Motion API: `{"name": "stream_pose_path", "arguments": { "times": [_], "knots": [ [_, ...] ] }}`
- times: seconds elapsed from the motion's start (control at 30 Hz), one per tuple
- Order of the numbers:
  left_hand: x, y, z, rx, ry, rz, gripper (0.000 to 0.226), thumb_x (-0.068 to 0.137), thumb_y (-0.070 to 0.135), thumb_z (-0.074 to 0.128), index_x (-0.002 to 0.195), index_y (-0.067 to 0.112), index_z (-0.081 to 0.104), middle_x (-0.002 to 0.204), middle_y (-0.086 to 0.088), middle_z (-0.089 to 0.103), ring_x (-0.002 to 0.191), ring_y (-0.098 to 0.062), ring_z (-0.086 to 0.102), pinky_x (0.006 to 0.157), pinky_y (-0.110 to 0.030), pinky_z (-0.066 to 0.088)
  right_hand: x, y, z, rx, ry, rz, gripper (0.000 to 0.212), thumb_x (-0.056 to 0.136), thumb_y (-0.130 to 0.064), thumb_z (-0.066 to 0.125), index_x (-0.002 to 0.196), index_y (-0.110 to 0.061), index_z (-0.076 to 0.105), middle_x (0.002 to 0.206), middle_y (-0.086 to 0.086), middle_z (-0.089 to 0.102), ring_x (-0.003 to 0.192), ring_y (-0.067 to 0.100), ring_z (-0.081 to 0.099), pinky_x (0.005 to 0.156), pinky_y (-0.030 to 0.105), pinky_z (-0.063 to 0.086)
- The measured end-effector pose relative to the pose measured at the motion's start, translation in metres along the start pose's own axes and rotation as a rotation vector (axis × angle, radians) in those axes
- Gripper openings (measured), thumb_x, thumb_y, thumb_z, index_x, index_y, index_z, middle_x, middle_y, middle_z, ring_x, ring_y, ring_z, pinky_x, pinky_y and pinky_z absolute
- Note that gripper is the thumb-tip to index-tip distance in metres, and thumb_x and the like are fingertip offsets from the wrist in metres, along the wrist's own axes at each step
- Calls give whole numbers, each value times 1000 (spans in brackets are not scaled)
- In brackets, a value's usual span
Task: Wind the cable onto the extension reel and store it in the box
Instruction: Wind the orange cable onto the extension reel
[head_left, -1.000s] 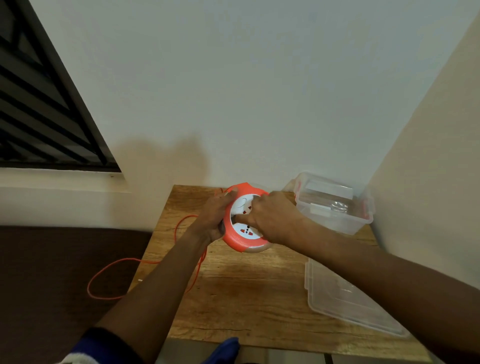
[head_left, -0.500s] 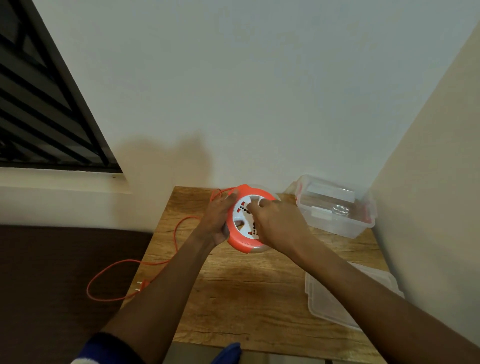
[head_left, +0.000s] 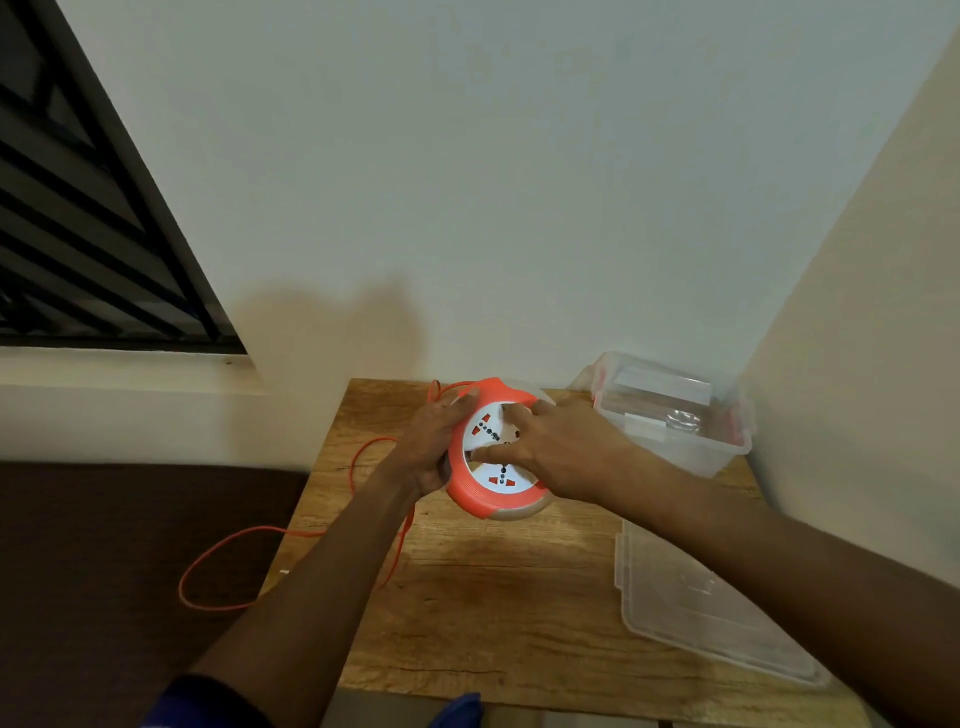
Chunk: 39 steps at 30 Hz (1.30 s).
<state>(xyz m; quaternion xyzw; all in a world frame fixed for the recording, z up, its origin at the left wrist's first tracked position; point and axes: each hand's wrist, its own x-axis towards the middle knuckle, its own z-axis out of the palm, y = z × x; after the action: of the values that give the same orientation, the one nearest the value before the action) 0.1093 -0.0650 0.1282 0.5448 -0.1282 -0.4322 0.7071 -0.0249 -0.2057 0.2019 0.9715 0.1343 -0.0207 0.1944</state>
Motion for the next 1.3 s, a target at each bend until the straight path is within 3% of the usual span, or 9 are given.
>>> {"name": "stream_pose_path", "arguments": {
  "times": [0.13,0.23,0.37,0.57,0.8,0.93,1.07,1.2,1.3],
  "knots": [
    [0,-3,1,-7,-15,-7,59,94,40,64,140,3,56,126,-27,67,96,-39,72,76,-48,64,5,-6,-4,-78,0,-28,73,82,-39,72,142,-44,31,120,13,54,107,33,57,64,36,41],
    [0,-5,4,-30,-33,11,58,93,38,64,134,-2,59,118,-26,68,91,-36,74,72,-44,63,9,-5,-2,-74,29,-6,66,83,-45,69,141,-38,36,110,7,65,94,30,64,70,37,45],
    [-1,-5,6,-108,-2,77,53,93,40,66,133,5,62,121,-22,73,98,-35,75,74,-43,63,12,-17,7,151,119,353,69,89,-63,41,146,-25,31,116,7,68,92,30,67,72,39,51],
    [-5,-7,10,-66,19,104,57,87,41,70,130,5,65,115,-17,77,97,-34,77,72,-41,63,13,-34,19,327,158,542,72,89,-66,40,146,-22,33,122,3,67,95,24,68,71,35,55],
    [-7,-6,6,-63,28,81,62,86,44,70,133,5,63,109,-15,77,89,-31,78,67,-40,63,2,-22,8,165,209,320,53,91,-46,53,137,-23,42,121,9,64,94,30,66,72,40,55],
    [-7,-7,1,-106,-9,74,47,87,40,69,120,7,70,107,-17,77,86,-32,77,66,-41,63,-6,-9,3,183,81,84,62,80,-32,73,134,-35,43,144,7,39,117,30,51,71,43,57],
    [-7,-10,1,-93,-17,62,47,88,38,69,123,6,68,107,-18,77,87,-34,78,65,-41,63,-11,-3,2,116,-55,5,74,76,-21,80,135,-38,41,157,8,20,132,33,38,76,42,58],
    [-7,-11,0,-60,-20,62,48,89,38,69,125,7,67,107,-16,78,88,-33,78,65,-41,63,-10,-2,-6,58,-81,-25,67,79,-21,78,136,-36,45,157,11,21,132,35,40,77,43,57],
    [-6,-12,0,-36,-14,63,49,89,39,69,126,6,66,107,-16,77,87,-32,77,66,-41,63,-6,-5,-9,51,-100,-35,73,81,-26,75,140,-42,35,153,15,28,123,35,49,76,42,56]
  ]
}}
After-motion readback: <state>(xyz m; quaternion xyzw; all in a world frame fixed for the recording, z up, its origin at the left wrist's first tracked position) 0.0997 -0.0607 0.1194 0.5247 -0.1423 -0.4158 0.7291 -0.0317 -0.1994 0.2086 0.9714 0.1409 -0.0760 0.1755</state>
